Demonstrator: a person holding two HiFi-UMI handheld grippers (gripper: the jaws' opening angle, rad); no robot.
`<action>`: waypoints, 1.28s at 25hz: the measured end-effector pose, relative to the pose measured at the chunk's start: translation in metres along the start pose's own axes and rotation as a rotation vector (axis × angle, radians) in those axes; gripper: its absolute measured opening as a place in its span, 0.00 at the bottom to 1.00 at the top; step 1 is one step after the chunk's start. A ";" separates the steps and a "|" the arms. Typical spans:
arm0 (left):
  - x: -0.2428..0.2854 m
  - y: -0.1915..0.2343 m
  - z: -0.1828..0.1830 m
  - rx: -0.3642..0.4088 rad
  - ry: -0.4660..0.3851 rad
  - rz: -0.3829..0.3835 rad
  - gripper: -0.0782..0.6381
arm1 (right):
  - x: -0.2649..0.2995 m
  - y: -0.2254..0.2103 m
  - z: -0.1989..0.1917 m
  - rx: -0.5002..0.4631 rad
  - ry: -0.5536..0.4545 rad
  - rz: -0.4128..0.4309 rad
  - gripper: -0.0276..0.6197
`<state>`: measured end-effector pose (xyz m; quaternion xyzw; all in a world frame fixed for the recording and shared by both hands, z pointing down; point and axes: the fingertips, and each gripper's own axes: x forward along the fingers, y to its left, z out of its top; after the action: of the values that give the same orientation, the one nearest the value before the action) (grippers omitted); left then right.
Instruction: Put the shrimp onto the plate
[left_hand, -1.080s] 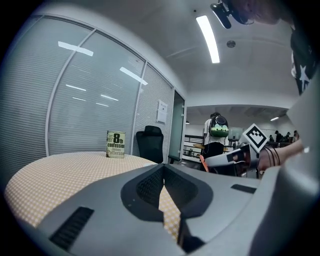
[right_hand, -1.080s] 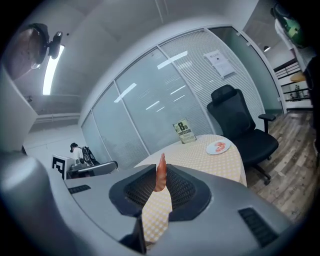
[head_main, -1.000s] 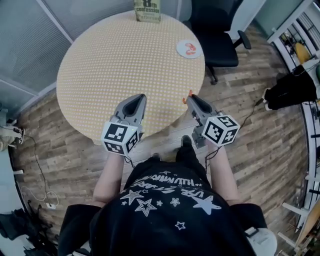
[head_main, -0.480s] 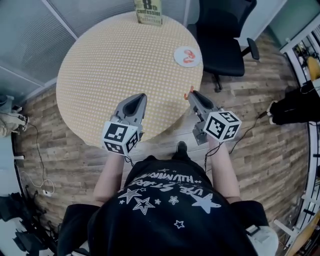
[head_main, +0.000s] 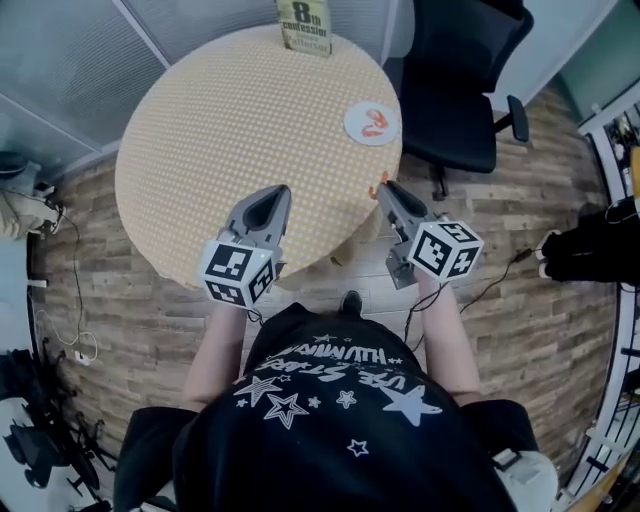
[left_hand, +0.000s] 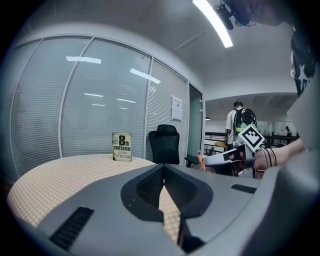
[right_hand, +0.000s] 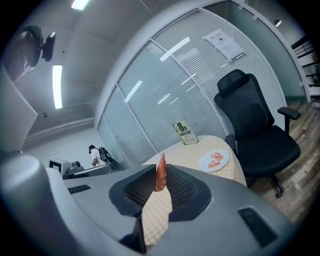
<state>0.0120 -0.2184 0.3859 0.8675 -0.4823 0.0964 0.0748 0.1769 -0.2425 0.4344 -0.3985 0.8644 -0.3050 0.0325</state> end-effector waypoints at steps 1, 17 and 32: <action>0.002 -0.003 0.000 -0.003 0.002 0.011 0.12 | 0.000 -0.004 0.001 0.002 0.007 0.008 0.14; 0.004 0.024 -0.005 -0.041 0.005 0.073 0.12 | 0.033 -0.013 0.002 0.041 0.043 0.029 0.14; 0.024 0.076 0.003 -0.057 -0.027 -0.073 0.12 | 0.069 0.000 0.012 0.024 0.021 -0.123 0.14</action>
<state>-0.0403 -0.2785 0.3913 0.8832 -0.4539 0.0680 0.0964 0.1338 -0.2970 0.4374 -0.4474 0.8348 -0.3207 0.0094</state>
